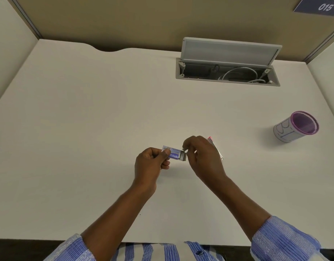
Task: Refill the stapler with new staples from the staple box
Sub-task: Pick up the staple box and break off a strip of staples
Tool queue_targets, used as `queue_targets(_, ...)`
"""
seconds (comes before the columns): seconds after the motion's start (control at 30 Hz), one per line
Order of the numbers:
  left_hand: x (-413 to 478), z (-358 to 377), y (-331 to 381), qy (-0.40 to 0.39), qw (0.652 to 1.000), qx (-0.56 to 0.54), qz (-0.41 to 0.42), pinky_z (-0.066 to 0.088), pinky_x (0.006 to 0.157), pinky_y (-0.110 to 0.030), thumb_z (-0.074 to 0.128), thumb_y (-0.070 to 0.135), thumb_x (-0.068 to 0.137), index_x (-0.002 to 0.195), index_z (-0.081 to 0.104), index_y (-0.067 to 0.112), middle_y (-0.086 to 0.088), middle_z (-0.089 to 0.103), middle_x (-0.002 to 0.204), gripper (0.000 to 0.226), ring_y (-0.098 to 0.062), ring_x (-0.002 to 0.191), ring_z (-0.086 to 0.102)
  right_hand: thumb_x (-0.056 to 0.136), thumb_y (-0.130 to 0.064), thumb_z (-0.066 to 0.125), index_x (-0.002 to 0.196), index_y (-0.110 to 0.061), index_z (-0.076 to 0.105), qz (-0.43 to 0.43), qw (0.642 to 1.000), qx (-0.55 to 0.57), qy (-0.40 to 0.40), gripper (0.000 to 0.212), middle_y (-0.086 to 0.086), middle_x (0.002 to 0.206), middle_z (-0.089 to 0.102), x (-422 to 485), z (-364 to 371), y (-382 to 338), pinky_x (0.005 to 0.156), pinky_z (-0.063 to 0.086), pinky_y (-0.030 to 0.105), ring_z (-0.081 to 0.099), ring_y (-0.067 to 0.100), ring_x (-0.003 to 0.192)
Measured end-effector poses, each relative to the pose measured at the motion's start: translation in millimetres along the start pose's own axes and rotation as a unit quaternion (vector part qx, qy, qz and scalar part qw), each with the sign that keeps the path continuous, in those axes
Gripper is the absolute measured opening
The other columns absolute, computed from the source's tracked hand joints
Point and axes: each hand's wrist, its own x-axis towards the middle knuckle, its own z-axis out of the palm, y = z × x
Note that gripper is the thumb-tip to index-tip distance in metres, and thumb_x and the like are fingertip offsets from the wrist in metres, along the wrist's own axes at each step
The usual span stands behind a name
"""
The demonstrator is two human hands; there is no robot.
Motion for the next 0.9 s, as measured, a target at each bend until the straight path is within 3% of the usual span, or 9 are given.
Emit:
queue_targets(0.07,-0.3,-0.2,-0.2,-0.004,1.000,-0.017,-0.004,0.062,0.076,-0.042,0.075,0.021,0.091,0.089,0.072,0.004,-0.008,0.078,0.077,0.017,-0.017,0.063,0.069,0.089,0.005,0.048,0.087,-0.015,0.064,0.121,0.986,0.115,0.015,0.026,-0.005,0.082,0.070,3.4,-3.2,-3.7,0.066,0.049,0.021,0.064,0.009,0.073)
queue_targets(0.1,-0.3,-0.4,-0.4,-0.005,1.000,-0.021,-0.005,0.062,0.076,-0.042,0.075,0.020,0.091,0.089,0.071,0.004,-0.008,0.078,0.077,0.017,-0.017,0.064,0.068,0.091,0.005,0.046,0.088,-0.013,0.064,0.192,0.962,0.193,0.020,0.025,-0.004,0.082,0.071,7.0,-4.5,-5.3,0.064,0.052,0.022,0.067,0.009,0.072)
queue_targets(0.2,-0.5,-1.0,0.3,-0.009,0.999,-0.040,-0.008,0.061,0.072,-0.040,0.073,0.017,0.092,0.092,0.068,0.001,-0.009,0.076,0.077,0.016,-0.020,0.065,0.067,0.097,0.007,0.042,0.092,-0.010,0.062,0.341,0.841,0.418,0.028,0.026,0.006,0.080,0.066,16.5,-8.5,-3.6,0.059,0.053,0.025,0.066,0.017,0.068)
queue_targets(0.33,-2.2,-2.6,3.6,-0.011,0.997,-0.081,-0.005,0.059,0.065,-0.036,0.072,0.011,0.093,0.100,0.061,0.004,-0.016,0.074,0.082,0.015,-0.023,0.064,0.066,0.096,0.005,0.041,0.083,-0.007,0.063,0.405,0.708,0.579,0.027,0.029,0.005,0.075,0.064,13.0,-13.0,-0.4,0.057,0.053,0.024,0.063,0.018,0.066)
queue_targets(0.43,-3.4,-3.8,4.9,-0.011,0.994,-0.108,-0.002,0.058,0.063,-0.035,0.072,0.009,0.093,0.108,0.058,0.009,-0.018,0.074,0.082,0.021,-0.023,0.062,0.066,0.092,0.002,0.035,0.078,-0.004,0.063,0.440,0.659,0.610,0.020,0.032,0.010,0.077,0.066,6.3,-9.7,-0.2,0.054,0.054,0.025,0.064,0.020,0.064)
queue_targets(0.5,-3.8,-4.1,4.9,-0.017,0.994,-0.112,0.003,0.059,0.063,-0.035,0.072,0.009,0.092,0.114,0.061,0.014,-0.016,0.075,0.081,0.025,-0.023,0.063,0.066,0.095,-0.004,0.041,0.079,-0.005,0.064,0.442,0.684,0.580,-0.005,0.028,0.012,0.077,0.067,3.3,-9.1,-3.7,0.054,0.053,0.028,0.064,0.022,0.064)
queue_targets(0.63,-5.3,-3.5,3.8,-0.022,0.995,-0.096,0.018,0.059,0.066,-0.036,0.072,0.011,0.093,0.114,0.066,0.014,-0.013,0.076,0.079,0.022,-0.021,0.064,0.067,0.095,-0.010,0.061,0.089,-0.008,0.067,0.400,0.788,0.460,-0.087,0.009,0.007,0.079,0.069,-4.1,-3.6,-11.7,0.057,0.050,0.032,0.061,0.021,0.066)
queue_targets(0.73,-7.8,-2.7,2.3,-0.018,0.997,-0.074,0.030,0.061,0.068,-0.035,0.073,0.014,0.093,0.111,0.066,0.017,-0.012,0.077,0.079,0.020,-0.020,0.064,0.069,0.095,-0.020,0.067,0.098,-0.009,0.068,0.361,0.857,0.353,-0.102,0.012,0.011,0.088,0.073,-9.7,5.1,-9.6,0.062,0.052,0.034,0.063,0.018,0.068)
queue_targets(0.9,-12.2,-1.6,0.8,-0.012,0.998,-0.047,0.046,0.063,0.071,-0.036,0.075,0.018,0.091,0.107,0.065,0.018,-0.009,0.078,0.078,0.019,-0.020,0.065,0.073,0.092,-0.025,0.075,0.096,-0.010,0.065,0.360,0.865,0.344,-0.057,0.018,0.011,0.085,0.072,-9.9,9.0,-11.4,0.059,0.052,0.032,0.062,0.014,0.061)
